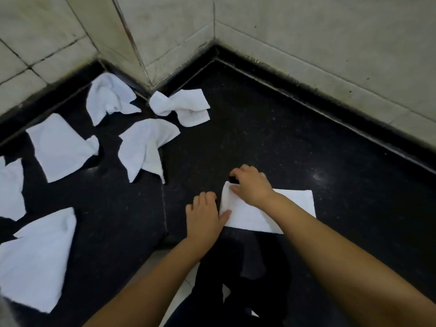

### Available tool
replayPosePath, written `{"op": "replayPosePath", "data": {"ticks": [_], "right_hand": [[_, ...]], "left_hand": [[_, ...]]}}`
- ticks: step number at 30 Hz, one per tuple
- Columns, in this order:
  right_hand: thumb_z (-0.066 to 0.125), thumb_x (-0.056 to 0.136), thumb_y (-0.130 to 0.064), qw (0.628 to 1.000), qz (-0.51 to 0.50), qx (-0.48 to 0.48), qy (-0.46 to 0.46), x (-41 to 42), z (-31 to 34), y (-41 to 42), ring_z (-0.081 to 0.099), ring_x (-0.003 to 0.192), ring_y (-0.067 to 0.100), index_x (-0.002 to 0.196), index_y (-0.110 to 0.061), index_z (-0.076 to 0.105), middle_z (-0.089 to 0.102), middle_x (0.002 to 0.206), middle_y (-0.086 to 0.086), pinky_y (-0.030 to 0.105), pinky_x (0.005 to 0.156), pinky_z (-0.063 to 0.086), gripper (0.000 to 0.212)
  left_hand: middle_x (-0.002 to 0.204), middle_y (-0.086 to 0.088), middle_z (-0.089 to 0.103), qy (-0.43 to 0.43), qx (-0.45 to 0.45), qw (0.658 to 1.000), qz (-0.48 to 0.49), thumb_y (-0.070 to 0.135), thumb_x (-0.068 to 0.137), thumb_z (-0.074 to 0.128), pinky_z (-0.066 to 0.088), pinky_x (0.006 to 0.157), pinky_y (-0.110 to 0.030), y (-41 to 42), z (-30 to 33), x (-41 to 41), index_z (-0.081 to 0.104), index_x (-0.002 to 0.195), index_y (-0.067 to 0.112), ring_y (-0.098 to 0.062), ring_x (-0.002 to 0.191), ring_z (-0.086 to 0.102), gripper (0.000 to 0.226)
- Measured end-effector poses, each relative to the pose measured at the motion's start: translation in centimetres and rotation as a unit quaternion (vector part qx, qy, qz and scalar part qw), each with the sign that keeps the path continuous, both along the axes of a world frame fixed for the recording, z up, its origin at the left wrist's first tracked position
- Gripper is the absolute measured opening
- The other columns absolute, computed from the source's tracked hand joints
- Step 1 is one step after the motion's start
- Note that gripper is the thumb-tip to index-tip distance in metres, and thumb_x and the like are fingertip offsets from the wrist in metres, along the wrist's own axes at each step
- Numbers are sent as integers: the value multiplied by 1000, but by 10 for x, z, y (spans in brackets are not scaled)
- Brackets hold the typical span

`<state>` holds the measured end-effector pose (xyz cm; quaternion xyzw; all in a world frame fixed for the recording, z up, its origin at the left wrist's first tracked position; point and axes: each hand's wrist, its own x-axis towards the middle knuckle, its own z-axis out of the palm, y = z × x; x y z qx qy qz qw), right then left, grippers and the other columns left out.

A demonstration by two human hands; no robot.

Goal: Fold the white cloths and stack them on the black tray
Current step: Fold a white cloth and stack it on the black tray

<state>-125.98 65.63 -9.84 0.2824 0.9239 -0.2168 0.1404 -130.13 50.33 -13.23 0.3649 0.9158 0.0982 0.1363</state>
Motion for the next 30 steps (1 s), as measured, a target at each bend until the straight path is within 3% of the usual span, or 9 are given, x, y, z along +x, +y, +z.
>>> {"op": "replayPosePath", "data": {"ticks": [3, 7, 10, 12, 14, 16, 21, 26, 30], "right_hand": [[49, 95, -26, 999, 27, 20, -18, -11, -3, -9, 47, 120, 26, 126, -16, 49, 52, 128, 7, 41, 102, 34, 33], [48, 95, -27, 999, 37, -13, -28, -1, 5, -7, 48, 115, 25, 119, -17, 55, 51, 123, 7, 40, 100, 39, 27], [54, 93, -24, 985, -62, -142, 70, 11, 29, 6, 55, 103, 19, 111, -15, 58, 55, 110, 4, 31, 88, 46, 21], [57, 91, -22, 965, -113, -193, 139, 17, 49, 23, 56, 93, 15, 103, -17, 60, 58, 99, 1, 27, 79, 44, 14], [60, 89, -22, 942, -151, -208, 218, 23, 72, 42, 55, 82, 13, 92, -21, 60, 58, 86, 0, 29, 74, 43, 3], [62, 88, -19, 906, -188, -226, 304, 29, 96, 58, 52, 72, 11, 83, -26, 60, 56, 75, -3, 30, 72, 42, 8], [62, 88, -9, 829, -207, -294, 428, 44, 139, 69, 55, 77, 11, 81, -23, 60, 58, 76, -1, 29, 79, 44, 16], [61, 87, 2, 860, -161, -300, 379, 77, 115, 42, 55, 64, -4, 81, -21, 59, 61, 76, -1, 10, 67, 42, 24], [63, 87, -2, 910, -130, -301, 253, 115, 63, 10, 48, 60, -6, 82, -17, 60, 55, 75, -1, 8, 60, 38, 16]], "left_hand": [[110, -5, 56, 33, 29, 999, 12, 50, 85, 57, 38, 81, -34, -4, -4, 8, 53, 115, 14, -23, 101, 52, 47], [120, 0, 46, -10, 13, 1000, 8, 46, 90, 51, 34, 89, -30, -5, 1, 8, 50, 119, 19, -19, 111, 43, 39], [101, 2, 53, -163, 95, 982, 21, 32, 92, 55, 38, 78, -25, 2, 14, 0, 58, 97, 19, -14, 94, 49, 14], [79, 3, 56, -290, 205, 932, 69, 21, 90, 59, 40, 64, -21, 13, 32, -12, 57, 81, 20, -12, 75, 52, 9], [73, 4, 58, -295, 294, 905, 90, 17, 89, 61, 42, 60, -17, 30, 59, -28, 59, 78, 19, -10, 69, 53, 11], [75, 6, 61, -286, 353, 888, 74, 17, 89, 60, 43, 60, -8, 49, 95, -39, 61, 81, 18, -5, 69, 55, 8], [77, 12, 59, -256, 441, 860, 0, 11, 89, 60, 44, 68, -6, 66, 158, -47, 57, 79, 21, 6, 69, 55, 15], [86, 11, 63, -280, 398, 872, -56, 8, 89, 61, 45, 76, -10, 29, 127, -28, 61, 88, 19, 7, 80, 59, 11], [89, 12, 66, -299, 267, 913, -78, 13, 88, 62, 49, 79, -20, -8, 70, -9, 63, 87, 23, -3, 86, 63, 10]]}}
